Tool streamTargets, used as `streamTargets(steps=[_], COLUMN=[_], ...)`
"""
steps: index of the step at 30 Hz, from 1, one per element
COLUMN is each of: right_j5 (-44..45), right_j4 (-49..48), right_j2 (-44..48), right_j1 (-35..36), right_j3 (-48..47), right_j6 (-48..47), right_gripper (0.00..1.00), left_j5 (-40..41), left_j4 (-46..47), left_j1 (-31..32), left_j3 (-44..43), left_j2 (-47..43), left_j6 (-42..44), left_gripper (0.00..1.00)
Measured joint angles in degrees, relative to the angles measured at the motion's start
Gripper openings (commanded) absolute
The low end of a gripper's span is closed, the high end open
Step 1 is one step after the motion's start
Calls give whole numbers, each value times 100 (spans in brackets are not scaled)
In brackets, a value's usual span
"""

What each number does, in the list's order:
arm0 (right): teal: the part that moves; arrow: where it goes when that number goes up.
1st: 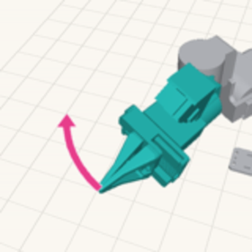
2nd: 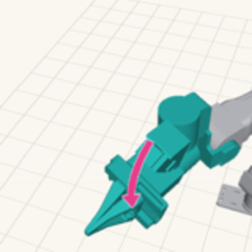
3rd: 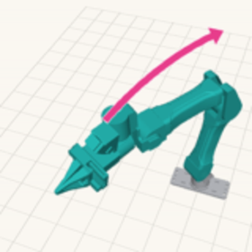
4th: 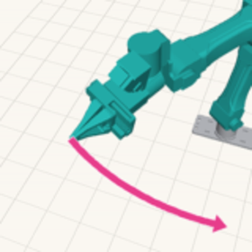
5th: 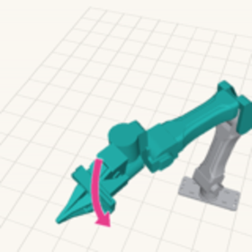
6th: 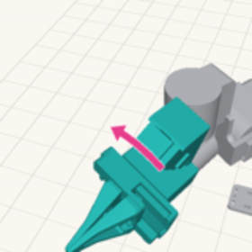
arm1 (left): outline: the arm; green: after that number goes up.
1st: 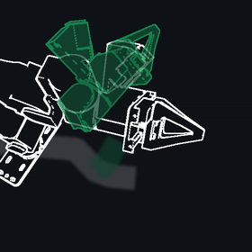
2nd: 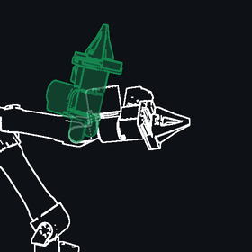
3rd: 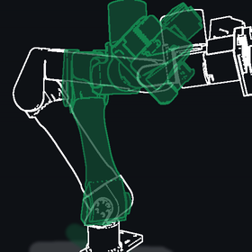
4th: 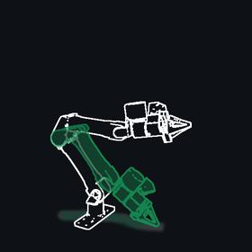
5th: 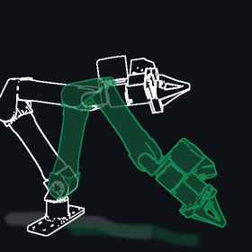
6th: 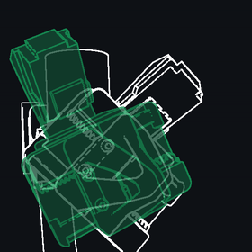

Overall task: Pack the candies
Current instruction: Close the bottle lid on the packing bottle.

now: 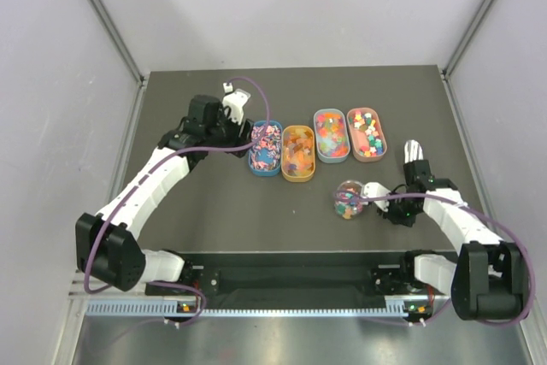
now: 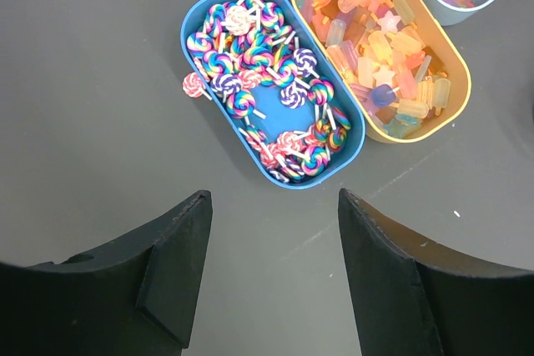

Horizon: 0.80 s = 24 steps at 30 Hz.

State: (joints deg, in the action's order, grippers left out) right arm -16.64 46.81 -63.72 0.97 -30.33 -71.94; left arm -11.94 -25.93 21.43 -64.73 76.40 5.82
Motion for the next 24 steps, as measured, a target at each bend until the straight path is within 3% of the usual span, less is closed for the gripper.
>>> streamTargets(steps=[2,9,17,21,24], right_j5=[33,315,409,-354,-1257], right_j4=[-31,538,1569,2166,2409], right_j2=[48,708,901,573,400], right_j1=[2,4,4,-2,-68], right_j3=[28,-407,-3397,-4988,-5287], right_j6=[52,243,807,1475,1847], right_gripper=[0,0,0,1,1], left_j5=[0,-146,-699,-866,-894], left_j4=[0,22,116,326,387], left_j1=[-4,-13,-35,-59,-251], left_j3=[2,31,223,581,697], left_j2=[-2,-13,-205,-476,-457], left_j6=[2,17,52,-151,-387], left_gripper=[67,67,64,66,66])
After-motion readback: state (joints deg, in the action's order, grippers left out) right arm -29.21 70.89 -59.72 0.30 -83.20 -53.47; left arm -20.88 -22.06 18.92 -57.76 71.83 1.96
